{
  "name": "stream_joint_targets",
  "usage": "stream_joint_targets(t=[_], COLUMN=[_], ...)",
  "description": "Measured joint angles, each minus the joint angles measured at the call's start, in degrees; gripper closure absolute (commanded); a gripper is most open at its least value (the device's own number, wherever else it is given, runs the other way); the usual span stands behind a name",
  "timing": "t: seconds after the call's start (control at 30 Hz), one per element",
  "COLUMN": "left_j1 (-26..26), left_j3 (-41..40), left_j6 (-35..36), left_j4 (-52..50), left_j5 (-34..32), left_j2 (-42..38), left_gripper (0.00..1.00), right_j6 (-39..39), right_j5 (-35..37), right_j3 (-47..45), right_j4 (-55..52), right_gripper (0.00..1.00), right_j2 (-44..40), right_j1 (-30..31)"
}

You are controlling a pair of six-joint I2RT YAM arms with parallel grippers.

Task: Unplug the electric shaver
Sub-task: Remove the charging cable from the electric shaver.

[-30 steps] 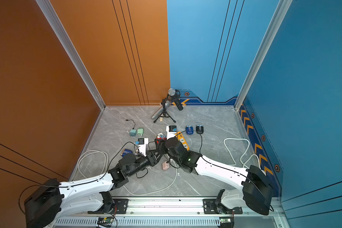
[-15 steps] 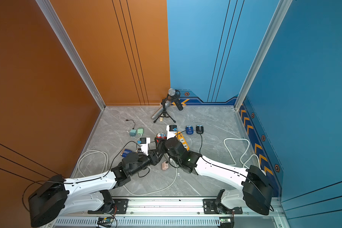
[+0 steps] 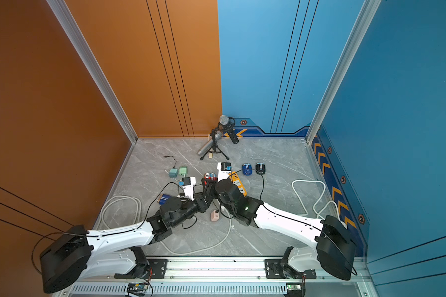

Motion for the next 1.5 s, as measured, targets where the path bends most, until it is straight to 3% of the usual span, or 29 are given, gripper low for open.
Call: stream_joint_targets(t=[0.6, 1.2, 1.5], left_j1=[-0.07, 0.07, 1.01], left_j3=[0.85, 0.61, -1.49], left_j6=[-1.22, -3.56, -4.22], left_j4=[3.1, 4.42, 2.08], left_j5=[-0.15, 0.04, 0.11], left_j2=[1.92, 3.28, 3.3], left_gripper=[1.0, 1.0, 1.0], right_j6=[0.0, -0.42, -0.42], right_j5=[1.95, 4.79, 8.57], right_j3=[0.0, 0.55, 3.32], right_j4=[1.01, 1.05, 1.57], right_gripper=[0.66, 0.7, 0.7], right_j2=[0.0, 1.31, 1.42], right_j1=[-0.07, -0.04, -4.52])
